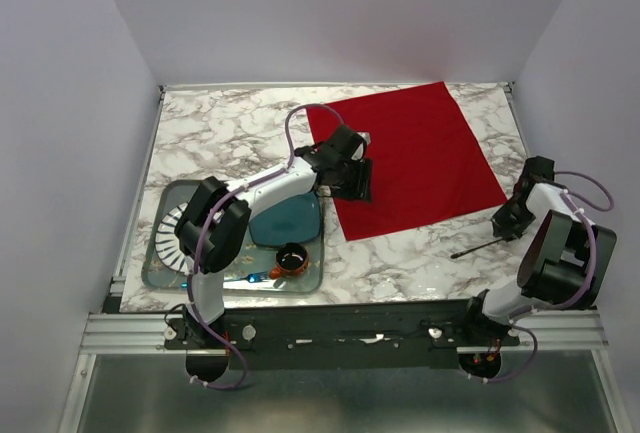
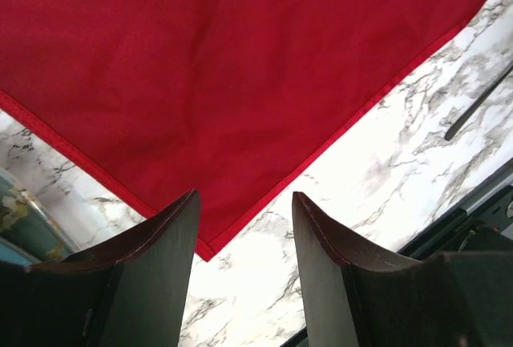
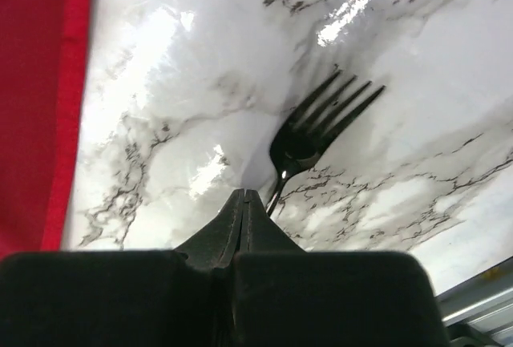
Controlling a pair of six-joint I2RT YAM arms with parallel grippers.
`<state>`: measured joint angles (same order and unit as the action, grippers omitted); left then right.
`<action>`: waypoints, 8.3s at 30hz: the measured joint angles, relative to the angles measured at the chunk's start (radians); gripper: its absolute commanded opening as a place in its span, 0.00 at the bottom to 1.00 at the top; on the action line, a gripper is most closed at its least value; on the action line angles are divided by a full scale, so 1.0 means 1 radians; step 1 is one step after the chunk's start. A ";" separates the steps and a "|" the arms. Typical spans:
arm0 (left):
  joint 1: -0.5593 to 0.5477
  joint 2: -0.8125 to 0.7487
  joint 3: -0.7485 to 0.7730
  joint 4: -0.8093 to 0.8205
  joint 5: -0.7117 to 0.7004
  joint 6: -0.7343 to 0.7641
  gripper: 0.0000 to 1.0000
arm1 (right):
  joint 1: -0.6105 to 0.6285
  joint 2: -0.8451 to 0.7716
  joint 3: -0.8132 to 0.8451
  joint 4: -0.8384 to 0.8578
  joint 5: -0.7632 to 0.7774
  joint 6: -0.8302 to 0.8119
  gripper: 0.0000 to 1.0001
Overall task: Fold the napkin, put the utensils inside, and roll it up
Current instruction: Flatten the napkin out, then fold the napkin
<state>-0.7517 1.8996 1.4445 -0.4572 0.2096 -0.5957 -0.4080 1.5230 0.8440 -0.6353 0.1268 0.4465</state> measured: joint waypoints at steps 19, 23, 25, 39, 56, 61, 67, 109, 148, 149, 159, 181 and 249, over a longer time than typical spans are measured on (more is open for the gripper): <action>-0.001 0.126 0.052 0.000 -0.016 0.004 0.53 | 0.109 0.275 0.421 0.050 -0.223 -0.026 0.07; -0.004 0.126 0.022 0.005 -0.032 0.003 0.53 | 0.110 0.344 0.478 0.025 -0.222 -0.010 0.07; -0.010 0.124 -0.007 0.007 -0.038 0.000 0.53 | 0.109 0.365 0.490 0.006 -0.222 -0.010 0.07; -0.045 0.083 -0.095 0.078 -0.035 -0.045 0.54 | 0.109 0.398 0.463 -0.081 -0.116 -0.075 0.08; -0.061 0.052 -0.136 0.089 -0.034 -0.041 0.56 | 0.091 0.397 0.463 -0.147 -0.066 -0.076 0.09; -0.063 0.047 -0.143 0.086 -0.029 -0.029 0.58 | 0.085 0.383 0.446 -0.150 -0.011 -0.081 0.09; -0.063 -0.004 -0.140 0.043 -0.027 -0.009 0.64 | 0.103 0.298 0.382 -0.138 0.025 -0.103 0.32; 0.215 -0.942 -0.315 -0.097 -0.306 -0.011 0.82 | 1.467 0.246 0.254 0.044 0.179 -0.426 0.47; 0.240 -0.942 -0.311 -0.107 -0.288 -0.010 0.82 | 1.447 0.169 0.322 0.050 0.103 -0.429 0.01; 0.240 -0.942 -0.311 -0.108 -0.286 -0.010 0.82 | 1.447 0.153 0.333 0.043 0.091 -0.415 0.01; 0.241 -0.941 -0.307 -0.108 -0.281 -0.010 0.82 | 1.439 0.068 0.356 -0.007 0.053 -0.330 0.01; 0.242 -0.769 -0.189 -0.116 -0.278 0.055 0.88 | 0.784 0.183 0.503 0.052 0.146 -0.478 0.01; 0.367 -0.463 -0.044 -0.121 -0.224 0.101 0.87 | 0.463 0.925 1.449 0.163 -0.010 -0.691 0.01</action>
<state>-0.3847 1.4364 1.4006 -0.5785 -0.0143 -0.4942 0.0547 2.4477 2.2932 -0.4725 0.1169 -0.2447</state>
